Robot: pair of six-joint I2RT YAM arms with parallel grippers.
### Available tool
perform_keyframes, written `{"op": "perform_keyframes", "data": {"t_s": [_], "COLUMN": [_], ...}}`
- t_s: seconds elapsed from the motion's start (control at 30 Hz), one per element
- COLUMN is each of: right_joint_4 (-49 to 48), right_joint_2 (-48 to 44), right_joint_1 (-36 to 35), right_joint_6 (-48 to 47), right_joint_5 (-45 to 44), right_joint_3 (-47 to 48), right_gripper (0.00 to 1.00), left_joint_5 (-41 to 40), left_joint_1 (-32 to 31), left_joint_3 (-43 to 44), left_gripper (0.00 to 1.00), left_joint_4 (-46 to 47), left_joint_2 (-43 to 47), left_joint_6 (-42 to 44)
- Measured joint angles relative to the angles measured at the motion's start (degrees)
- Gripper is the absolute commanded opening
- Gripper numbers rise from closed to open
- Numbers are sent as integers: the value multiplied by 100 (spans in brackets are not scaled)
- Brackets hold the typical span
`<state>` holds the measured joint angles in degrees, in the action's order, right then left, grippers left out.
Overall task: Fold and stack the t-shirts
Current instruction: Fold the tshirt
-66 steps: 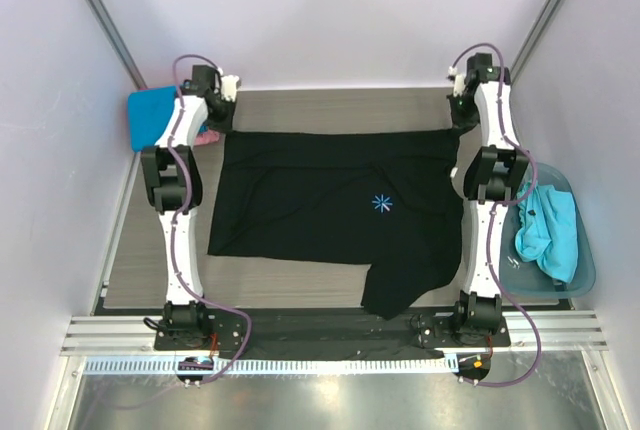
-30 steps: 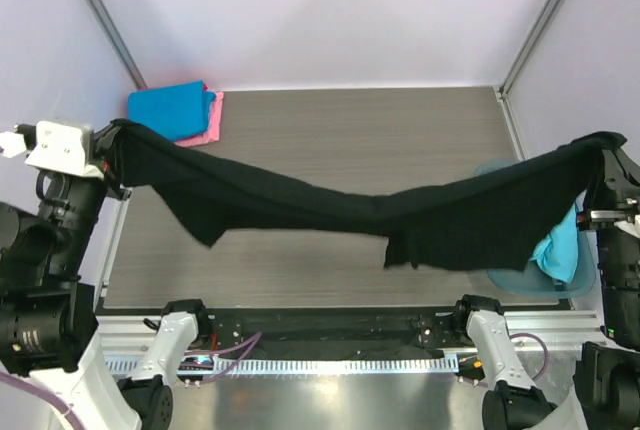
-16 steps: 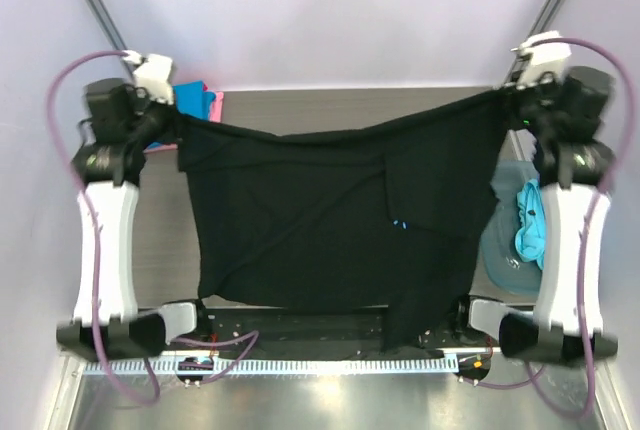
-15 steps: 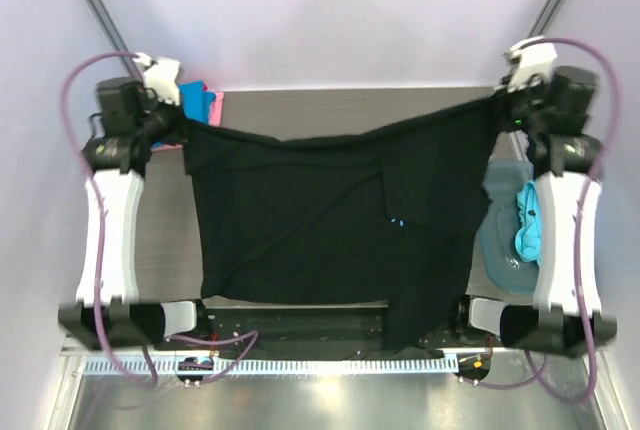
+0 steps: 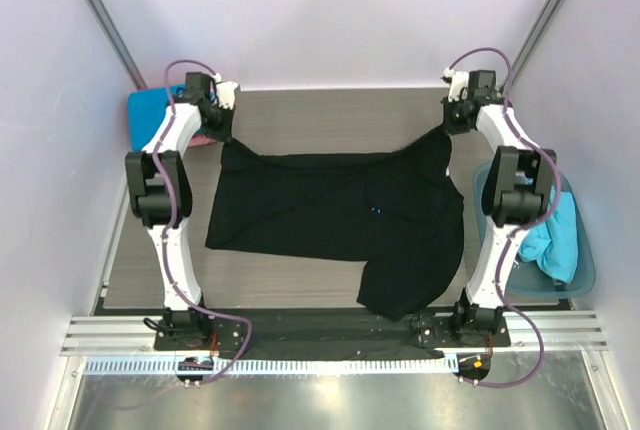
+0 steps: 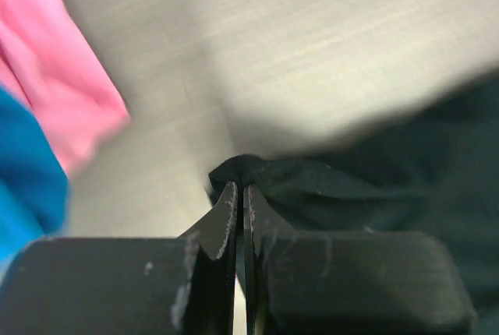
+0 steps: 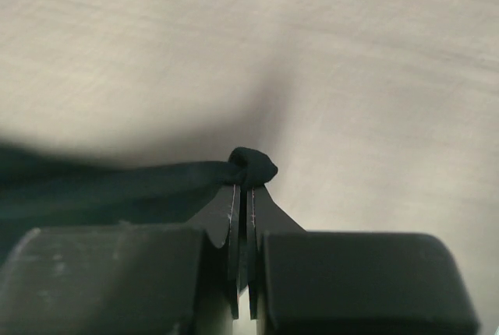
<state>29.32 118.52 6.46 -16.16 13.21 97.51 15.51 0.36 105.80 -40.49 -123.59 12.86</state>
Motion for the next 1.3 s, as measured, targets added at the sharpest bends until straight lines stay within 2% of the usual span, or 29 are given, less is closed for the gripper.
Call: {"op": "perform_keyframes", "data": {"t_s": [0.17,0.37,0.43,0.47,0.57,0.6,0.67,0.77,0.87,0.93,1.03,1.07,1.1,1.17,1.23,1.27,1.3], "right_joint_4": [-221,-319,-372,-424,-660,-723,-813,-901,-1003,-1027,-1128,-1099,-1156,-1086,-957,-833,-732], "right_joint_2": [1416,2739,3141,3322,3639,3689,3738,3674,3086,2476,1045,503,-120,-879,-1582,-1821,-1985], "right_joint_1": [4,-15,-33,-37,-48,-50,-50,-33,4,15,48,61,68,63,35,22,4], "right_joint_6": [59,153,173,181,262,284,372,459,472,437,402,374,337,317,267,225,164], "right_joint_5": [-494,-750,-772,-791,-892,-946,-1106,-1237,-1274,-1211,-957,-822,-636,-411,-103,57,197], "right_joint_3": [1447,3493,4129,4389,4704,4719,4741,4741,4094,3464,2041,1576,1012,422,-173,-389,-599], "right_gripper": [1,1,1,2,25,40,53,61,66,67,66,66,66,66,66,66,66], "left_joint_5": [-264,-623,-809,-892,-1167,-1274,-1480,-1773,-2000,-2059,-1779,-1613,-1462,-1091,-588,-417,-212], "left_joint_1": [2,-127,-184,-214,-291,-304,-315,-313,-313,-310,-304,-302,-299,-299,-299,-299,-302], "left_joint_3": [1349,2367,2728,2885,3130,3191,3265,3180,2686,2035,745,365,61,-549,-1368,-1665,-2004], "left_gripper": [0,0,9,28,51,54,59,64,64,61,35,17,9,8,14,24,29], "left_joint_4": [83,407,551,640,949,1023,1141,1235,1191,1134,883,772,739,610,424,317,173], "left_joint_2": [-1056,-1880,-2192,-2330,-2623,-2675,-2723,-2524,-1891,-1088,424,966,1388,2216,3003,3211,3394], "left_joint_6": [72,98,81,83,96,90,26,-76,-153,-197,-243,-275,-352,-450,-649,-702,-789]}}
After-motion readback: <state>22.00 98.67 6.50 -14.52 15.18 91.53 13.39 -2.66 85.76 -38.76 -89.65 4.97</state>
